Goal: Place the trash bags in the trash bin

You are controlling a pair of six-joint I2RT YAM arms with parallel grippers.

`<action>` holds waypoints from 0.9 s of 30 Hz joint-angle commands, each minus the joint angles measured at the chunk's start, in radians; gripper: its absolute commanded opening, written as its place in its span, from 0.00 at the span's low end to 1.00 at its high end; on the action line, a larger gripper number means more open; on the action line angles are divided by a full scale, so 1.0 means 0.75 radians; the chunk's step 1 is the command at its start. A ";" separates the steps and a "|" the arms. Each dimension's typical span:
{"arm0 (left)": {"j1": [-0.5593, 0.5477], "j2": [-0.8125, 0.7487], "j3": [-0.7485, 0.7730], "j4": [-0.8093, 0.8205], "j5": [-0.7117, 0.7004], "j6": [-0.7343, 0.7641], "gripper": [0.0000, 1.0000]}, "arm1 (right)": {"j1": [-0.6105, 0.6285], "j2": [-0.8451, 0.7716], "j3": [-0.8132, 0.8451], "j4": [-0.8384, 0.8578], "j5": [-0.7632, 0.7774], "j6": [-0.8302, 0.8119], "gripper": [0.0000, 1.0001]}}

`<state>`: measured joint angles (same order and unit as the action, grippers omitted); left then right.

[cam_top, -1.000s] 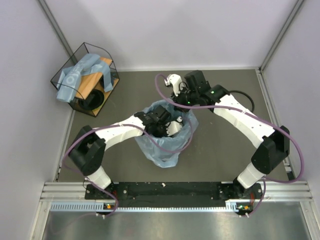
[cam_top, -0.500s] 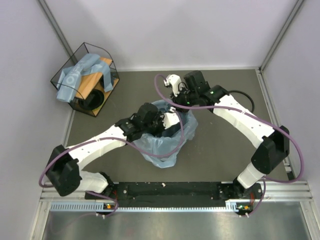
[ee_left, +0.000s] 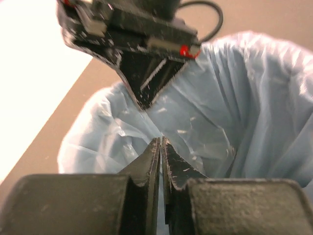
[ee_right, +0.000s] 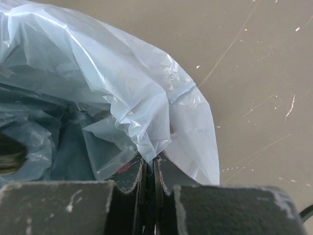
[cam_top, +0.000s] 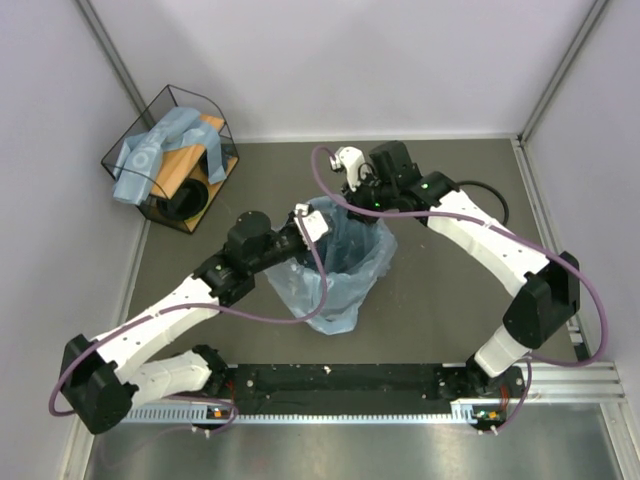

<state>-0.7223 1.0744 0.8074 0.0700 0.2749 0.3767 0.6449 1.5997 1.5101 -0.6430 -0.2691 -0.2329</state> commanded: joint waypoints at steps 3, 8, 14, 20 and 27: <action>0.024 -0.109 0.093 0.124 0.059 -0.114 0.12 | -0.015 -0.075 -0.015 0.047 0.138 0.036 0.00; 0.138 -0.187 0.185 -0.028 0.073 -0.267 0.15 | -0.015 -0.126 -0.058 0.045 0.273 0.090 0.00; 0.318 -0.226 0.251 -0.224 0.124 -0.357 0.17 | -0.015 -0.165 -0.085 -0.038 0.339 0.206 0.00; 0.417 -0.197 0.281 -0.377 0.114 -0.384 0.23 | -0.015 -0.198 -0.068 -0.075 0.293 0.245 0.50; 0.584 -0.134 0.453 -0.617 0.304 -0.394 0.39 | -0.192 -0.290 0.115 -0.114 0.040 0.255 0.80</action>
<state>-0.3542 0.9607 1.0294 -0.2886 0.3870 0.1005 0.6167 1.4849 1.4734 -0.7303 -0.1028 -0.0574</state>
